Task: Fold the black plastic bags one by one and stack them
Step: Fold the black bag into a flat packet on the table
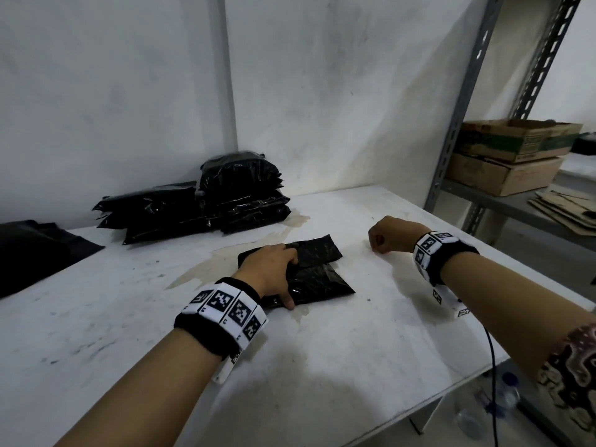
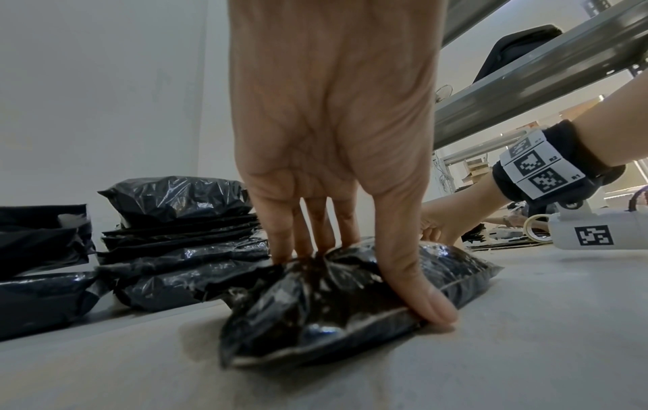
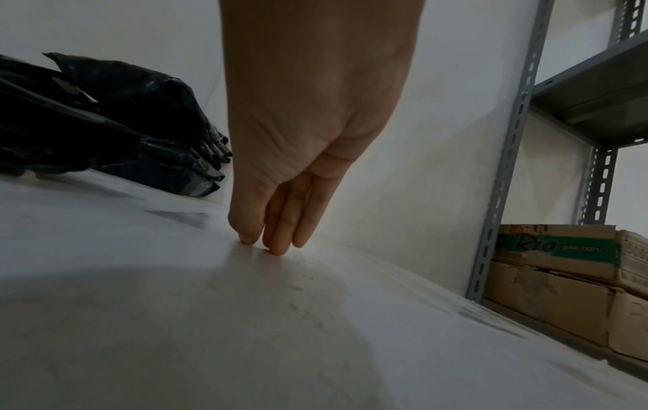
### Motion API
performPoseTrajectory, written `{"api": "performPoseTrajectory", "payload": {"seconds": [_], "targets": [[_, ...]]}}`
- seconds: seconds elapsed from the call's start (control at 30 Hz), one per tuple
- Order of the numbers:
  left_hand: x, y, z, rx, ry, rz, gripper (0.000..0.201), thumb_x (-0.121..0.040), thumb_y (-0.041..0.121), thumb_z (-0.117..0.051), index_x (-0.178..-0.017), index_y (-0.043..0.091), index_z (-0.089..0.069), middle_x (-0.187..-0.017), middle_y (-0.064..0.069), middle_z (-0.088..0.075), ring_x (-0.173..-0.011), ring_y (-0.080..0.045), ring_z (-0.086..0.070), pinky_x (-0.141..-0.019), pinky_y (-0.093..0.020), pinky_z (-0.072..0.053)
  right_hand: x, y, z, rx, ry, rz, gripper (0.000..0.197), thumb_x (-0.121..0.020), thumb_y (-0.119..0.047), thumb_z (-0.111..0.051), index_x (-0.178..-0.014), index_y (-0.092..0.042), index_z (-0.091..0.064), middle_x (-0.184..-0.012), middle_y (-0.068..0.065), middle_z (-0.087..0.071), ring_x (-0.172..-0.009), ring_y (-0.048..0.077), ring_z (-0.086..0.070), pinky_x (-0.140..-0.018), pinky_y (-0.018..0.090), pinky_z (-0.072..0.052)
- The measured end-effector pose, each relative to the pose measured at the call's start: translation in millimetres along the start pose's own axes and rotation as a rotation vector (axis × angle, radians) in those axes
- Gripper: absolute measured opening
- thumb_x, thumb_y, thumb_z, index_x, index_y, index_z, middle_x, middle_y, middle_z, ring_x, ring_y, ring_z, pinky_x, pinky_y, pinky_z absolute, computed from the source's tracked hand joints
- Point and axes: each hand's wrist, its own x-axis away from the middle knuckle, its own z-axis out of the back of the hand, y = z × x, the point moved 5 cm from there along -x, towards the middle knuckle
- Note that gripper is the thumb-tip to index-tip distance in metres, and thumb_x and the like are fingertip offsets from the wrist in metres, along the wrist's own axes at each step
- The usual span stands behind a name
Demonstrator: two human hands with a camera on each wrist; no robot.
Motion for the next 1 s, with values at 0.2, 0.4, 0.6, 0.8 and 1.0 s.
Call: {"api": "performPoseTrajectory", "payload": {"seconds": [0.2,0.4,0.6,0.8,1.0], "targets": [[0,0,-1,0.0,0.001,0.0,0.083,-0.059,0.038,-0.088,-0.129,0.022,-0.046,-0.127,0.003,-0.048,-0.116,-0.019,-0.045,-0.082,-0.029,-0.039,-5,-6,-4,0.106,-0.073,-0.006,0.015,-0.082,-0.007,-0.062,-0.078,-0.021,-0.056,-0.087,0.0,-0.053,-0.079,0.022,-0.054,-0.066,0.027,-0.039],[-1,-1,-1,0.004,0.001,0.0,0.082,-0.059,0.038,-0.088,-0.128,0.023,-0.046,-0.127,0.003,-0.048,-0.115,-0.019,-0.045,-0.081,-0.03,-0.039,-7,-5,-8,0.131,-0.106,-0.027,0.039,-0.083,-0.008,-0.065,-0.064,-0.027,-0.037,-0.09,-0.001,-0.048,-0.081,0.019,-0.047,-0.069,0.027,-0.036],[0,-2,-1,0.007,-0.003,0.002,0.083,-0.059,0.039,-0.087,-0.129,0.023,-0.046,-0.128,0.004,-0.047,-0.116,-0.019,-0.044,-0.084,-0.03,-0.041,-3,-8,-7,0.145,-0.085,-0.012,0.033,-0.084,-0.009,-0.06,-0.065,-0.026,-0.039,-0.091,0.001,-0.049,-0.082,0.02,-0.048,-0.071,0.032,-0.039],[-1,-2,0,0.013,-0.001,-0.002,0.083,-0.059,0.039,-0.088,-0.129,0.023,-0.046,-0.127,0.004,-0.048,-0.116,-0.018,-0.045,-0.084,-0.03,-0.04,1,3,6,-0.127,-0.015,-0.049,0.025,-0.081,0.005,-0.054,-0.086,-0.012,-0.071,-0.078,0.001,-0.072,-0.067,0.008,-0.061,-0.062,0.013,-0.042],[0,-1,-1,0.011,-0.004,-0.001,0.083,-0.06,0.038,-0.087,-0.13,0.023,-0.046,-0.128,0.004,-0.047,-0.117,-0.018,-0.044,-0.085,-0.031,-0.04,3,3,6,-0.18,0.037,-0.076,0.025,-0.073,0.005,-0.057,-0.072,-0.014,-0.073,-0.077,0.003,-0.074,-0.071,0.015,-0.067,-0.07,0.023,-0.049]]}}
